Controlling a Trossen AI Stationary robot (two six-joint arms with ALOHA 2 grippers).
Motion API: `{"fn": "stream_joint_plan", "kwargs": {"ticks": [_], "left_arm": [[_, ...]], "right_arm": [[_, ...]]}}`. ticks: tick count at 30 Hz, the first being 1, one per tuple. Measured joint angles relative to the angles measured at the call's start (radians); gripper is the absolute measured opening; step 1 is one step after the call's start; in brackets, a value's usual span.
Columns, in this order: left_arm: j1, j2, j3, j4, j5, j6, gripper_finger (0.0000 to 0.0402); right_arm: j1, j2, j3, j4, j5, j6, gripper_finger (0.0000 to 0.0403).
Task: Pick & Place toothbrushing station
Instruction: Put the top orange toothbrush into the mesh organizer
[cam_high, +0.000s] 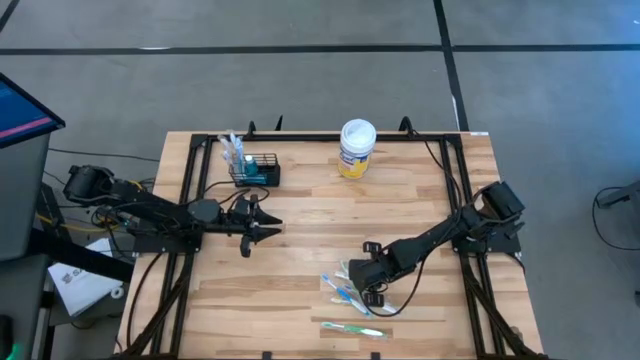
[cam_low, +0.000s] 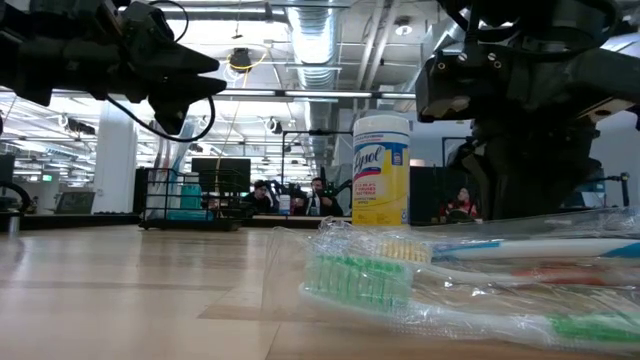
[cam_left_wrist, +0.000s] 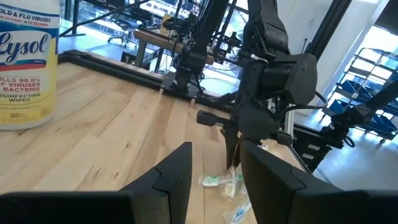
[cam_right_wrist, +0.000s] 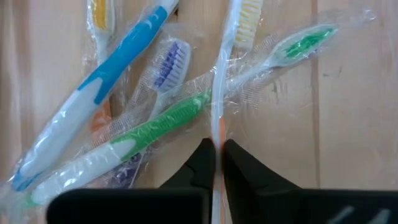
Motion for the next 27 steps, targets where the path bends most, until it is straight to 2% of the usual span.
{"fn": "stream_joint_plan", "kwargs": {"ticks": [9, 16, 21, 27], "left_arm": [[0.000, 0.000, 0.000, 0.006, 0.000, 0.000, 0.0131], [0.001, 0.000, 0.000, 0.019, 0.000, 0.001, 0.0131], [0.002, -0.001, 0.000, 0.040, 0.000, 0.046, 0.0131], [0.002, -0.001, 0.000, 0.048, 0.000, 0.049, 0.0131]], "right_arm": [[-0.010, -0.001, 0.031, -0.047, 0.005, -0.002, 0.0005], [-0.014, -0.001, 0.118, -0.127, 0.072, -0.054, 0.0002], [-0.027, -0.001, 0.166, -0.116, 0.152, -0.102, 0.0002], [-0.061, -0.034, 0.179, -0.035, 0.168, -0.166, 0.0001]]}}
